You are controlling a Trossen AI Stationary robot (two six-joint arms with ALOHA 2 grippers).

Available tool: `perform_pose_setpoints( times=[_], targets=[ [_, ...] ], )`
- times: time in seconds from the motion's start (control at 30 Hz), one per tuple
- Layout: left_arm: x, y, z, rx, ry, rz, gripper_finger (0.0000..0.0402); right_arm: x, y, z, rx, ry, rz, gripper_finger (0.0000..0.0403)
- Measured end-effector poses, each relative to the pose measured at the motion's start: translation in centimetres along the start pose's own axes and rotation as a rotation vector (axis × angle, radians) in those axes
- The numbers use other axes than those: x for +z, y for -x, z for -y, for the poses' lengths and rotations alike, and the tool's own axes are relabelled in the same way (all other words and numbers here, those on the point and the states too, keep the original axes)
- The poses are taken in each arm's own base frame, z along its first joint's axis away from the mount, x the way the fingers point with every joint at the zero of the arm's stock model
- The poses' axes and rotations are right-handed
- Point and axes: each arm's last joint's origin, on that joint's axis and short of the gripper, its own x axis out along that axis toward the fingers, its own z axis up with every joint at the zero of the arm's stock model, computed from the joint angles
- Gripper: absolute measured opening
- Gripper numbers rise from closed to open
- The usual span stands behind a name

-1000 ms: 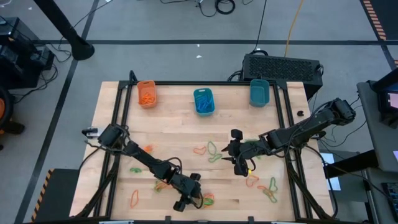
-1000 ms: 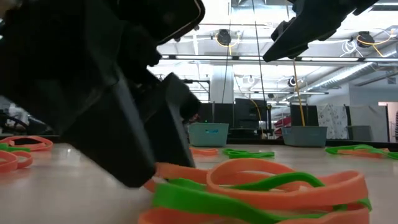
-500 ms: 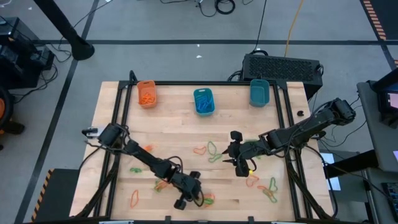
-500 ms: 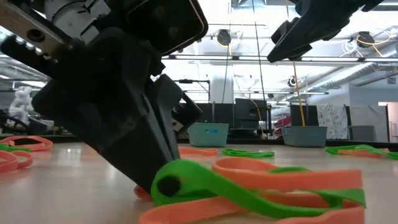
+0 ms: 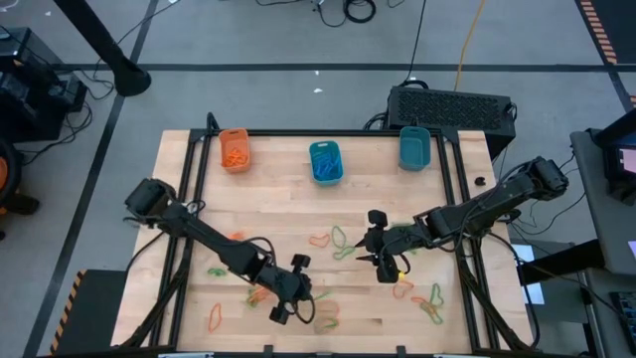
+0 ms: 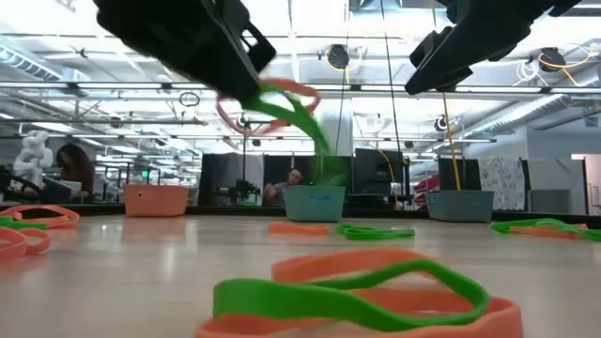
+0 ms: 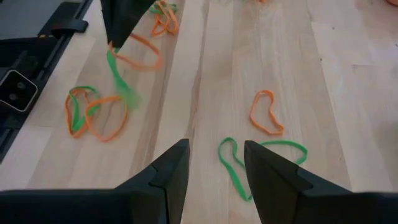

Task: Sort rubber bands into baskets
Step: Put the orange rubber band into the orange bin

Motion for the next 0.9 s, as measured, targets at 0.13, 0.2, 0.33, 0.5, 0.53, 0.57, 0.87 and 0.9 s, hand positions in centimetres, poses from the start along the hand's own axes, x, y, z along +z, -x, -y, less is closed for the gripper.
perform_pose_setpoints(
  times=[0.13, 0.2, 0.33, 0.5, 0.53, 0.57, 0.87, 0.9],
  targets=[
    [0.3, 0.7, 0.0, 0.010, -0.001, 0.010, 0.0001, 0.0, 0.0, 0.0, 0.000, 0.000, 0.001, 0.0146],
    [0.4, 0.7, 0.0, 0.010, 0.000, 0.025, 0.0001, 0.0, 0.0, 0.0, 0.000, 0.000, 0.001, 0.0146],
    [0.3, 0.1, 0.4, -0.011, -0.003, 0.035, 0.0001, 0.0, 0.0, 0.0, 0.000, 0.000, 0.001, 0.0146],
    [0.0, -1.8, 1.4, -0.123, -0.018, 0.071, 0.0001, 0.0, 0.0, 0.0, 0.000, 0.000, 0.001, 0.0146],
    [-0.2, -2.3, 1.4, -0.138, -0.018, 0.068, 0.0001, 0.0, 0.0, 0.0, 0.000, 0.000, 0.001, 0.0146],
    [-0.4, -2.8, 1.5, -0.144, -0.018, 0.072, 0.0001, 0.0, 0.0, 0.0, 0.000, 0.000, 0.002, 0.0146],
    [-2.9, -5.7, 0.4, -0.045, 0.001, -0.048, 0.0056, 0.0, 0.0, 0.0, 0.000, 0.000, 0.003, 0.0146],
    [-3.1, -5.9, 0.2, -0.040, 0.002, -0.063, 0.0064, 0.0, 0.0, 0.0, 0.000, 0.000, 0.002, 0.0146]
  ],
)
